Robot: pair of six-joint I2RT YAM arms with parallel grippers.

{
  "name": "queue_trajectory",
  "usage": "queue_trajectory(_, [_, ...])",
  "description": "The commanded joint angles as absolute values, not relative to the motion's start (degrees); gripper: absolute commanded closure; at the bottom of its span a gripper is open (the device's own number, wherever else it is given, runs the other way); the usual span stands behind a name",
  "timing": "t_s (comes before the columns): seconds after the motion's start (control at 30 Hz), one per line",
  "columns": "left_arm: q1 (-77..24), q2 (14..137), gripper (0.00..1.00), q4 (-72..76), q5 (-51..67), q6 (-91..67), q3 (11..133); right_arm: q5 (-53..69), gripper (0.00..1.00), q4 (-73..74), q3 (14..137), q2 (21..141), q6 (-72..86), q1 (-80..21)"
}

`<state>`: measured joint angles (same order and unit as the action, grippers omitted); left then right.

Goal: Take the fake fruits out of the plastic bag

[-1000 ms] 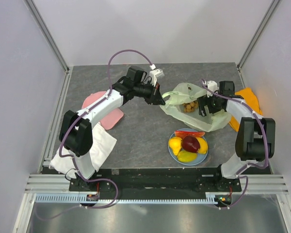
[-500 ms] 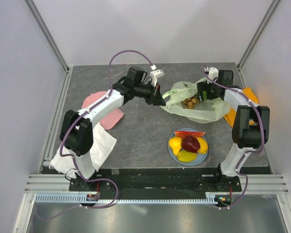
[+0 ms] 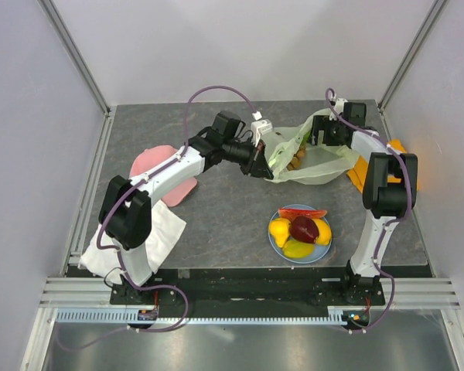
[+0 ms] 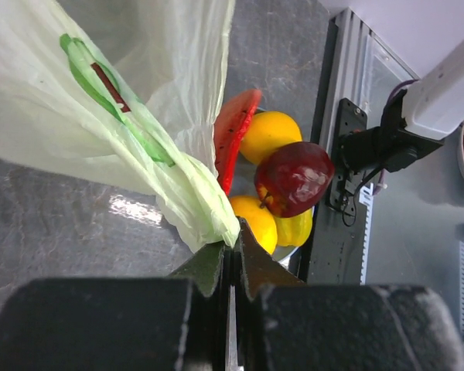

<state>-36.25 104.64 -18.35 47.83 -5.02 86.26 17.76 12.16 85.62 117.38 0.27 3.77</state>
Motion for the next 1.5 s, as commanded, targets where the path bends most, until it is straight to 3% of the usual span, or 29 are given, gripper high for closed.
queue_trajectory(0.0, [-37.00, 103.98, 0.98, -18.46, 49.40, -3.52, 86.57, 14.88, 0.02, 14.49, 90.43, 118.21, 2.20, 3.95])
queue_trajectory(0.3, [-32.71, 102.48, 0.98, -20.21, 33.24, -1.49, 98.77, 15.47, 0.02, 23.98, 92.27, 106.18, -7.63, 8.09])
queue_trajectory(0.43, [-28.66, 103.18, 0.98, -22.14, 32.43, -2.19, 109.92, 19.32, 0.02, 34.25, 95.89, 107.05, -11.85, 7.03])
queue_trajectory(0.63, [-24.53, 99.25, 0.98, -22.33, 35.15, -4.31, 113.91, 28.65, 0.02, 30.15, 90.70, 101.52, -13.27, -2.71])
queue_trajectory(0.8, [-24.00, 90.28, 0.98, -26.01, 38.67, -3.61, 107.33, 32.87, 0.02, 30.23, 92.11, 98.09, -12.75, -10.62])
queue_trajectory(0.97, [-24.08, 75.53, 0.98, -33.98, 39.81, -5.54, 88.53, 35.06, 0.02, 36.46, 90.53, 96.07, -13.27, -15.11])
queue_trajectory(1.1, [-23.91, 66.91, 0.98, -43.31, 35.70, 1.55, 78.68, 35.51, 0.02, 37.44, 82.99, 92.73, -15.03, -20.63])
queue_trajectory(1.3, [-23.12, 62.41, 0.98, -53.07, 32.27, 9.05, 73.22, 36.65, 0.02, 36.47, 81.82, 92.98, -16.17, -26.10])
queue_trajectory(1.47, [-22.77, 62.23, 0.98, -57.83, 26.99, 14.41, 70.58, 31.30, 0.02, 33.31, 87.52, 98.60, -7.32, -27.33])
